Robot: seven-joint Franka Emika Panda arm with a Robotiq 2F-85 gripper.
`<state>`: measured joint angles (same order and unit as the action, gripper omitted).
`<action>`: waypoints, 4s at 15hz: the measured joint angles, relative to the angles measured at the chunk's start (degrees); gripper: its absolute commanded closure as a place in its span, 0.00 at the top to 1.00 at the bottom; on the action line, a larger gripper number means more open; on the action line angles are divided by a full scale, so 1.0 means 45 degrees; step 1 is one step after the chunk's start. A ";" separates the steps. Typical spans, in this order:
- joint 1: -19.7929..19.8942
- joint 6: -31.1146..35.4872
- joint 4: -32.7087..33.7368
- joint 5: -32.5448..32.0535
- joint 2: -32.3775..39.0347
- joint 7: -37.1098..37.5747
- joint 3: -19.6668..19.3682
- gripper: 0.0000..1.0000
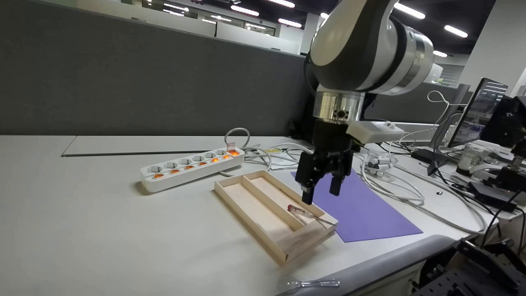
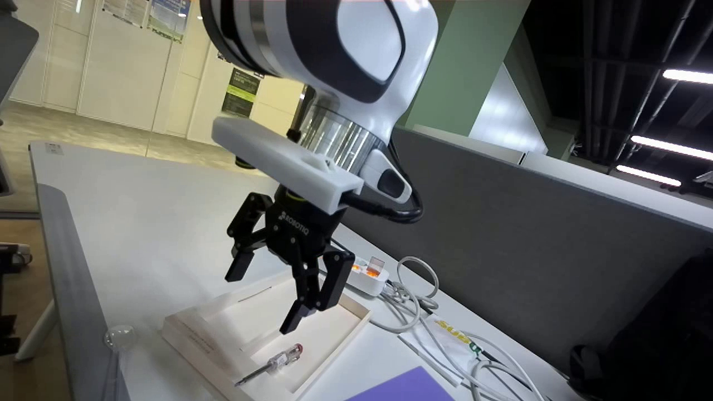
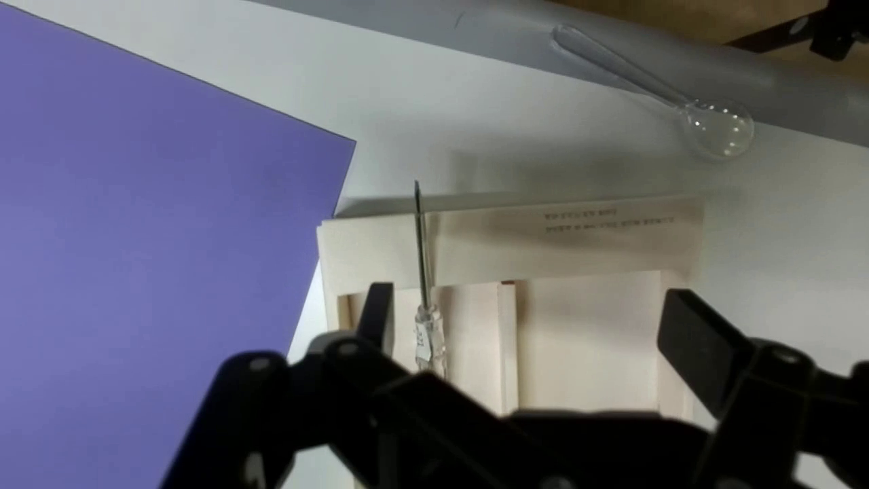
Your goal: Take the screwdriver from the box and put it on the table
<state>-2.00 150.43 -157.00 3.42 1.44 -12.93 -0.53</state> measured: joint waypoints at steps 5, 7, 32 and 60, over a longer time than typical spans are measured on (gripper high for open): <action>0.0435 0.0441 0.0001 -0.0714 0.0923 -0.0007 -0.0063 1.00; 0.0582 0.0582 0.0002 -0.0940 0.1206 -0.0007 -0.0125 1.00; 0.0926 0.2168 0.0033 -0.1528 0.2357 -0.0002 -0.0295 0.01; 0.3187 0.5609 -0.0363 -0.0064 0.2644 0.2828 -0.1469 0.01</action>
<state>12.35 175.67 -158.64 3.13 13.34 -0.20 -7.14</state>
